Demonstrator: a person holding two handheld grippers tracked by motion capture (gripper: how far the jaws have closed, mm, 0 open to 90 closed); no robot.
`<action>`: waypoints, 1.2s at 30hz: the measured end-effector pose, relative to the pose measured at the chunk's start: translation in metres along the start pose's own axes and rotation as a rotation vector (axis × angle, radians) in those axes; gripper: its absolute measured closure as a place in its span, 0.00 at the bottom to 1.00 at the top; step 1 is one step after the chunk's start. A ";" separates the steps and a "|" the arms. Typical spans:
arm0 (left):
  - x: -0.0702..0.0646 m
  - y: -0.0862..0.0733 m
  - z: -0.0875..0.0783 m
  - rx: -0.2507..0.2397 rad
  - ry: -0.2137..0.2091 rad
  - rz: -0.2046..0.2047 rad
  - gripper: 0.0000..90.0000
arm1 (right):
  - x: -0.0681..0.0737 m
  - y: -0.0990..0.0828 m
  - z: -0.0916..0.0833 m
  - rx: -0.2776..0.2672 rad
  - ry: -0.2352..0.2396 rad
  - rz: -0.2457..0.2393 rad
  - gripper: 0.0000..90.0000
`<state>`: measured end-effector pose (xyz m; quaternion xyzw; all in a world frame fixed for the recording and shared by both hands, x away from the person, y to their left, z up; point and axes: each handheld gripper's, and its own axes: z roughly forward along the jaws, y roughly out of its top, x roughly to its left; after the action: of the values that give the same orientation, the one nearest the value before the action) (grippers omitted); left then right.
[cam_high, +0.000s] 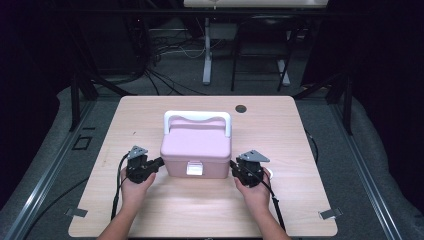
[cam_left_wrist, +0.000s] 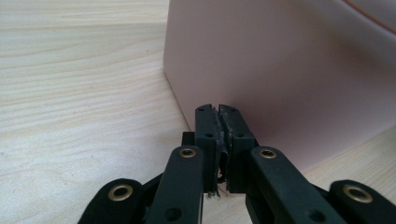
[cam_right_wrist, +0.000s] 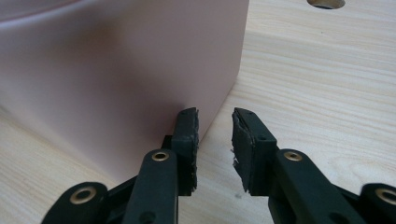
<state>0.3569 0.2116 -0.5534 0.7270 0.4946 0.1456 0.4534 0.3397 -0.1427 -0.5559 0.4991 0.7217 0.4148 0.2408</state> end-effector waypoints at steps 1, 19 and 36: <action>0.000 0.000 0.000 0.000 -0.003 0.002 0.97 | 0.001 0.000 0.000 0.001 -0.003 0.004 0.81; -0.006 -0.002 -0.002 0.001 0.012 0.022 0.99 | 0.010 0.000 0.000 0.016 -0.016 -0.037 1.00; -0.010 -0.008 -0.009 0.013 -0.011 -0.008 1.00 | 0.012 -0.004 -0.007 0.037 -0.004 -0.057 1.00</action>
<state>0.3413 0.2083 -0.5521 0.7286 0.4960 0.1364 0.4522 0.3274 -0.1354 -0.5548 0.4834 0.7428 0.3934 0.2447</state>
